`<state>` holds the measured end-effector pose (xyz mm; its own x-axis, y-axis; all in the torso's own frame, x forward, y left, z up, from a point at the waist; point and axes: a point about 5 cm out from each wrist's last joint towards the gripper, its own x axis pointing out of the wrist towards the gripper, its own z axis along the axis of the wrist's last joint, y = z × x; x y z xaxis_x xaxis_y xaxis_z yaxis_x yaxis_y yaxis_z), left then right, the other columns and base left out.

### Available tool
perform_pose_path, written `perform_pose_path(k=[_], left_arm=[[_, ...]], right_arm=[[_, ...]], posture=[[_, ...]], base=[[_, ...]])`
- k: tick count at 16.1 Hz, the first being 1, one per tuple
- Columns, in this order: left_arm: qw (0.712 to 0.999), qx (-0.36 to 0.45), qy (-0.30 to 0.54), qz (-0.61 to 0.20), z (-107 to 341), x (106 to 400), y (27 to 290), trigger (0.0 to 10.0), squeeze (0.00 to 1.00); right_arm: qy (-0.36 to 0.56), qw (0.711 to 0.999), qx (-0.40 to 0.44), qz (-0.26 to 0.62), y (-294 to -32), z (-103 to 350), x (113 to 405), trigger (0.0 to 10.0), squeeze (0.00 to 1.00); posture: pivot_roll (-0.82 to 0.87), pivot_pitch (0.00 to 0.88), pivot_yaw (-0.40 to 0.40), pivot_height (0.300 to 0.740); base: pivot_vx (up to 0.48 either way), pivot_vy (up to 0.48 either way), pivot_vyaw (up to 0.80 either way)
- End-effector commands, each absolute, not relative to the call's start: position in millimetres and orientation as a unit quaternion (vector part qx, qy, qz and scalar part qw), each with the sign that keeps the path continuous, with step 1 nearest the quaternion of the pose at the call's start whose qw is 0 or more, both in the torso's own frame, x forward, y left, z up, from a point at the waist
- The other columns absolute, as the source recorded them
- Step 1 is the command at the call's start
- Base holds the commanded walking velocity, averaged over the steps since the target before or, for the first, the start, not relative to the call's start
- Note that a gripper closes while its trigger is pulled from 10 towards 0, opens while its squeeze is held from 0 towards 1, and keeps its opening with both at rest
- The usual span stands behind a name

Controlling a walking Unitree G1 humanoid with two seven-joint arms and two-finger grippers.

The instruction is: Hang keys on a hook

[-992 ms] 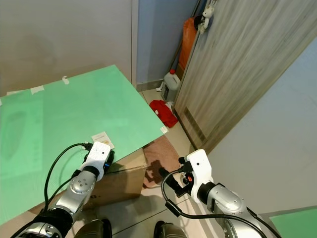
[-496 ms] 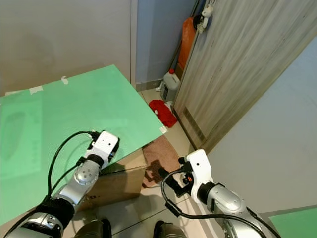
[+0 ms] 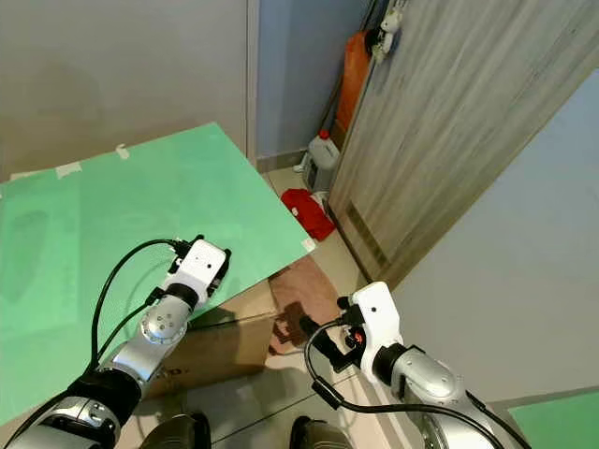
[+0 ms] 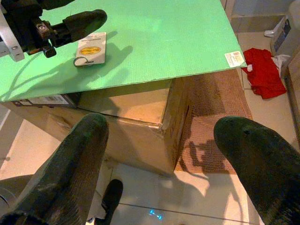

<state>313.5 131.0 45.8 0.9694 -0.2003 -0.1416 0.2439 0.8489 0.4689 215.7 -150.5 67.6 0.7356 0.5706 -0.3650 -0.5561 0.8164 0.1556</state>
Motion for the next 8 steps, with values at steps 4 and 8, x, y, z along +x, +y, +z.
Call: perform_pose_path(k=[4,8], left_arm=[[0.965,0.231,0.029,-0.122,60,324,130,10.0,0.0],[0.985,0.147,0.042,-0.083,58,312,141,10.0,0.0]], right_arm=[[0.205,0.932,0.018,0.3,-151,67,214,10.0,0.0],[0.197,0.933,0.021,0.3,-148,67,220,10.0,0.0]], posture=[[-0.08,0.139,-0.105,0.74],[-0.04,0.124,-0.096,0.74]], base=[[0.0,0.0,0.0],[0.0,0.0,0.0]])
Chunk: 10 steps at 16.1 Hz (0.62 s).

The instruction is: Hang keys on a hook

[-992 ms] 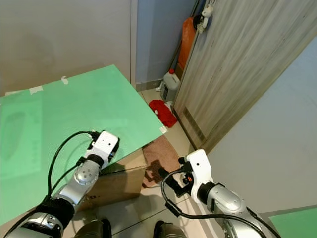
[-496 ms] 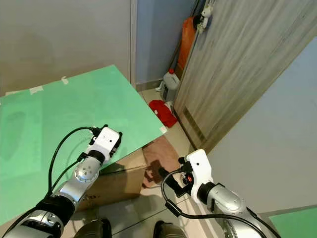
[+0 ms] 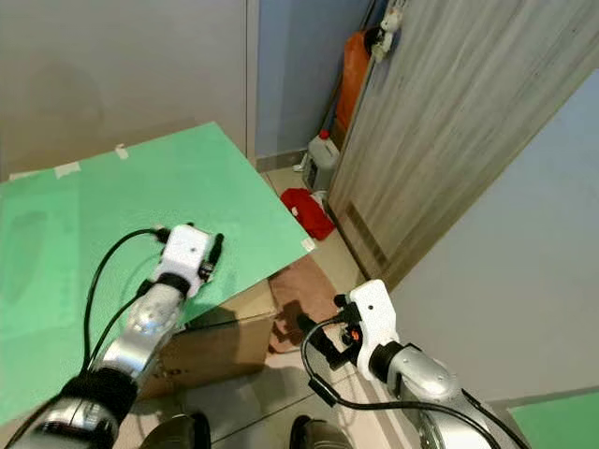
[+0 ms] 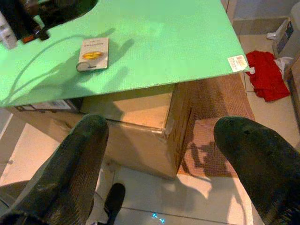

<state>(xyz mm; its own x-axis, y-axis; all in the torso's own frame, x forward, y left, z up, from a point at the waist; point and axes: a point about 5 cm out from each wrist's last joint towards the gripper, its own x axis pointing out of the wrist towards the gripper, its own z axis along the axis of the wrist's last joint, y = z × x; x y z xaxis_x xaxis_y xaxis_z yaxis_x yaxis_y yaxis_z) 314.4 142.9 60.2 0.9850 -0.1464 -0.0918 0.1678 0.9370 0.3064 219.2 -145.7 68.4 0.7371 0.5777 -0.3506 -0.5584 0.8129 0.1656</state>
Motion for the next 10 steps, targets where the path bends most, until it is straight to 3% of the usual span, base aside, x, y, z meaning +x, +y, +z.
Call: perform_pose_path(k=[1,6,10], left_arm=[[0.985,0.146,0.044,-0.082,56,310,142,10.0,0.0],[0.978,0.166,0.079,-0.098,38,300,136,10.0,0.0],[0.975,0.171,0.115,-0.084,26,297,142,10.0,0.0]], right_arm=[[0.197,0.933,0.021,0.299,-148,67,221,10.0,0.0],[0.201,0.931,0.02,0.305,-147,67,217,10.0,0.0],[0.214,0.93,0.011,0.299,-160,69,202,10.0,0.0]], posture=[[-0.04,0.124,-0.096,0.74],[-0.06,0.144,-0.115,0.74],[-0.11,0.176,-0.123,0.74]], base=[[0.0,0.0,0.0],[0.0,0.0,0.0],[0.0,0.0,0.0]])
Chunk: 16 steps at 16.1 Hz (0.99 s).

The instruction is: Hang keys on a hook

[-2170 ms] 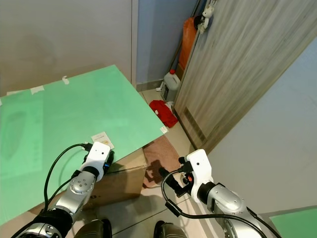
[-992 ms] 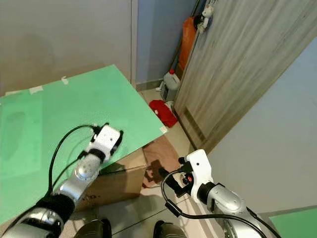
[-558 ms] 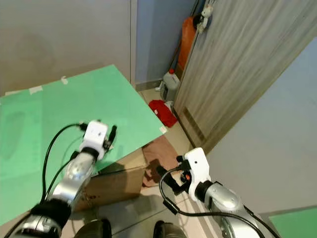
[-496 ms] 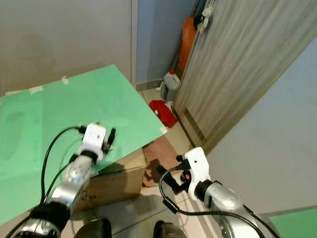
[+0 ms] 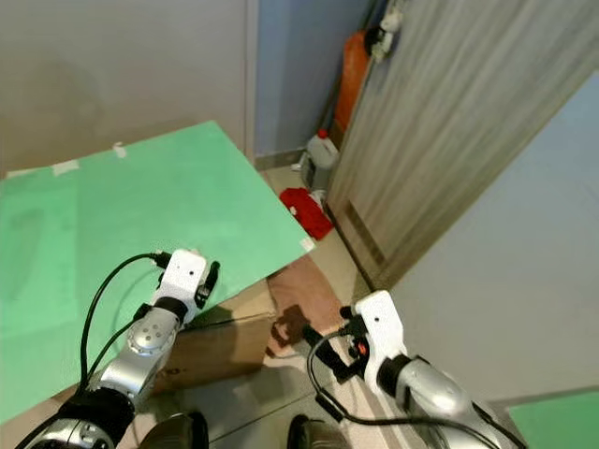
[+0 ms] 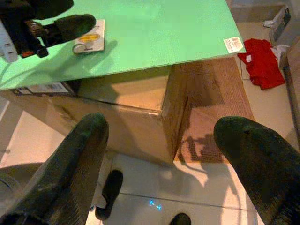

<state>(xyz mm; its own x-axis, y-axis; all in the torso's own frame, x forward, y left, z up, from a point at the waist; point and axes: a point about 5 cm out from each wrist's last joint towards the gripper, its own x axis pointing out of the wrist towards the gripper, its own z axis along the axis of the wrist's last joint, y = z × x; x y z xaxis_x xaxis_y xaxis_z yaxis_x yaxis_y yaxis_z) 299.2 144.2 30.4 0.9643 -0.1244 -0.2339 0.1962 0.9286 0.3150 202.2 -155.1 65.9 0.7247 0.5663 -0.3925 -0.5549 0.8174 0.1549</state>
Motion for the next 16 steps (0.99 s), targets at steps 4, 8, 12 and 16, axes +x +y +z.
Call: perform_pose_path(k=[4,8,12,16], left_arm=[[0.971,0.185,0.135,-0.074,19,295,145,10.0,0.0],[0.969,0.184,0.152,-0.068,11,288,146,10.0,0.0],[0.967,0.175,0.174,-0.066,3,284,147,10.0,0.0],[0.964,0.173,0.193,-0.062,-1,283,148,10.0,0.0]], right_arm=[[0.224,0.93,0.008,0.292,-167,70,194,10.0,0.0],[0.229,0.929,0.009,0.292,-165,71,194,10.0,0.0],[0.232,0.927,0.01,0.294,-164,71,191,10.0,0.0],[0.236,0.927,0.01,0.292,-166,71,188,10.0,0.0]], posture=[[-0.12,0.19,-0.125,0.74],[-0.12,0.199,-0.128,0.74],[-0.13,0.21,-0.131,0.74],[-0.13,0.213,-0.128,0.74]], base=[[0.0,0.0,0.0],[0.0,0.0,0.0],[0.0,0.0,0.0],[0.0,0.0,0.0]])
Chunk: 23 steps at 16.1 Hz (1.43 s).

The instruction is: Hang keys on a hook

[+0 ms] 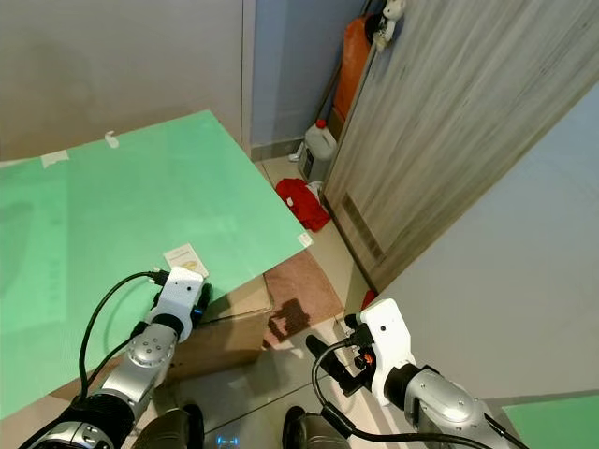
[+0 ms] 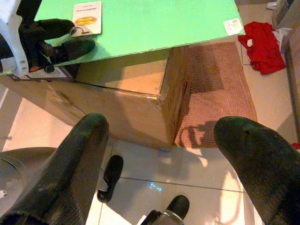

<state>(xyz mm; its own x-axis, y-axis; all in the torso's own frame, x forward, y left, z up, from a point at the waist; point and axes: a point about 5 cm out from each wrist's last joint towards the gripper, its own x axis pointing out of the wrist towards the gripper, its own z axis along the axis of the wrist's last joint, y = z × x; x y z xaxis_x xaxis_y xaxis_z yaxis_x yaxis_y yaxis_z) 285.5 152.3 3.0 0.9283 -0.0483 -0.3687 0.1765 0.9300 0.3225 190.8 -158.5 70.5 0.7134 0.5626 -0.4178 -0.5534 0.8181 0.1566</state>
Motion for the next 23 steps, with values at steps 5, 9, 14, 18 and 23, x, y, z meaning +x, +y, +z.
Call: perform_pose_path(k=[5,9,14,18,23], left_arm=[[0.958,0.169,0.22,-0.073,-7,283,148,0.0,0.0],[0.96,0.18,0.198,-0.081,0,288,149,0.0,0.0],[0.962,0.181,0.184,-0.089,1,288,147,0.0,0.0],[0.963,0.191,0.161,-0.098,5,289,142,0.0,0.0],[0.968,0.187,0.136,-0.101,12,291,139,0.0,0.0]], right_arm=[[0.237,0.927,0.01,0.29,-167,71,188,10.0,0.0],[0.236,0.928,0.01,0.289,-167,71,190,10.0,0.0],[0.235,0.927,0.011,0.29,-164,70,191,10.0,0.0],[0.236,0.928,0.009,0.289,-165,69,191,10.0,0.0],[0.23,0.929,0.01,0.29,-163,70,197,10.0,0.0]], posture=[[-0.14,0.213,-0.129,0.74],[-0.13,0.209,-0.125,0.74],[-0.13,0.207,-0.123,0.74],[-0.13,0.2,-0.123,0.74],[-0.11,0.187,-0.118,0.74]], base=[[0.0,0.0,0.0],[0.0,0.0,0.0],[0.0,0.0,0.0],[0.0,0.0,0.0],[0.0,0.0,0.0]])
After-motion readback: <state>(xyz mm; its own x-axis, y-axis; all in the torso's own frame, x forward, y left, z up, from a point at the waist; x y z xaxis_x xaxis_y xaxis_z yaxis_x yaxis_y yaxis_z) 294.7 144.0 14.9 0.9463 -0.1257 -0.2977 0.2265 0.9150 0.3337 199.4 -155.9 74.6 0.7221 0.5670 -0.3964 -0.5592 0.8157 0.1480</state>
